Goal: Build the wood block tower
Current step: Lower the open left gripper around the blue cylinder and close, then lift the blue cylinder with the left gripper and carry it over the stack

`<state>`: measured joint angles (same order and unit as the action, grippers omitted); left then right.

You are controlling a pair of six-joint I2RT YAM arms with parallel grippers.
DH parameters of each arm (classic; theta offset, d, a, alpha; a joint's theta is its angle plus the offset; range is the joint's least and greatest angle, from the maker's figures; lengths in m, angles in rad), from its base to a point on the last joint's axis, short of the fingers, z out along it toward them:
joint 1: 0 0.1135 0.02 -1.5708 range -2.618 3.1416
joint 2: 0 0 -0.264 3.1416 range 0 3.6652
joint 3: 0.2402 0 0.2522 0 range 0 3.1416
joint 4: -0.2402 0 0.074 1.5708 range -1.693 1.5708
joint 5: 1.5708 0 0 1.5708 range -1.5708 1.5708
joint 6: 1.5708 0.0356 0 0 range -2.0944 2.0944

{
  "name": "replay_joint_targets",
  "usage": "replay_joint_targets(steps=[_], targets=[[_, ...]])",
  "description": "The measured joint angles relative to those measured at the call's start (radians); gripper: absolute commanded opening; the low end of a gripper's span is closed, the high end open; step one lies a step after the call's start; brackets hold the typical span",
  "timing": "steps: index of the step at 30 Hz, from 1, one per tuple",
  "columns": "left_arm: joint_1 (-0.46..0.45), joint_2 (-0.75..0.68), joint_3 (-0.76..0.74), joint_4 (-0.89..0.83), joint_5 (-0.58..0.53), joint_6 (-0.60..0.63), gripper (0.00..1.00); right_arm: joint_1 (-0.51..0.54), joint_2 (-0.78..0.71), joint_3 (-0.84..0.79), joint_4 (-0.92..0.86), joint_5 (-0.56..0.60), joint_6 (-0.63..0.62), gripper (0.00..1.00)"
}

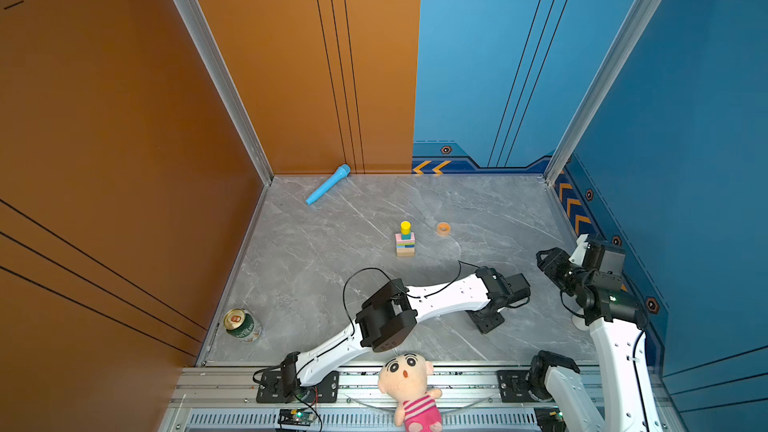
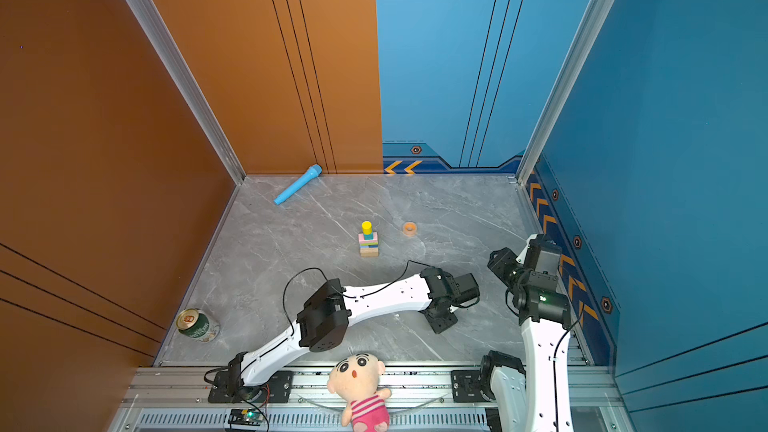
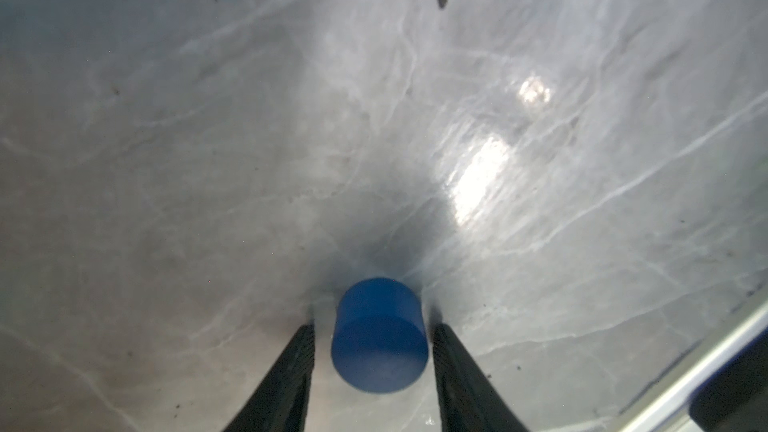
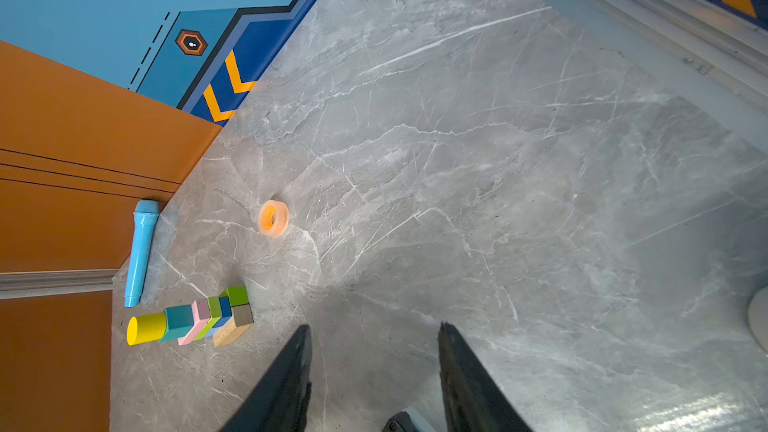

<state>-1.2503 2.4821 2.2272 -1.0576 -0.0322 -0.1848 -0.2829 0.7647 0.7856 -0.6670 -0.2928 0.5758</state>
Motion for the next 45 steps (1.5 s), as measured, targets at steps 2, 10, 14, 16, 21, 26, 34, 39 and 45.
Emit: replay_joint_targets(steps=[2, 10, 14, 16, 21, 26, 34, 39, 45], targets=[[0.000, 0.000, 0.005, 0.000, 0.000, -0.001, 0.48, 0.000, 0.000, 0.000, 0.000, 0.000, 0.000, 0.50], [0.008, 0.002, 0.006, 0.003, 0.003, -0.013, 0.42, -0.005, 0.000, -0.001, 0.000, 0.000, 0.000, 0.50], [0.009, 0.003, 0.006, 0.003, 0.011, -0.021, 0.39, -0.005, 0.000, -0.005, 0.000, 0.000, 0.000, 0.50], [0.009, 0.003, 0.006, 0.003, 0.011, -0.022, 0.37, -0.005, 0.000, -0.008, 0.000, 0.000, 0.000, 0.50], [0.009, 0.003, 0.006, 0.003, 0.011, -0.023, 0.28, -0.005, -0.002, -0.011, -0.004, 0.000, 0.000, 0.49], [0.011, 0.003, 0.006, 0.003, 0.011, -0.025, 0.23, -0.005, -0.002, -0.013, -0.005, 0.000, 0.000, 0.48], [0.063, -0.054, -0.031, 0.002, 0.011, -0.026, 0.21, -0.005, -0.001, -0.015, -0.006, -0.003, 0.000, 0.47], [0.122, -0.162, -0.042, -0.014, 0.011, -0.026, 0.22, -0.005, 0.019, -0.015, -0.005, -0.011, 0.000, 0.46], [0.196, -0.249, 0.047, -0.099, -0.003, -0.024, 0.24, -0.005, 0.063, -0.016, 0.008, -0.032, 0.017, 0.43]])
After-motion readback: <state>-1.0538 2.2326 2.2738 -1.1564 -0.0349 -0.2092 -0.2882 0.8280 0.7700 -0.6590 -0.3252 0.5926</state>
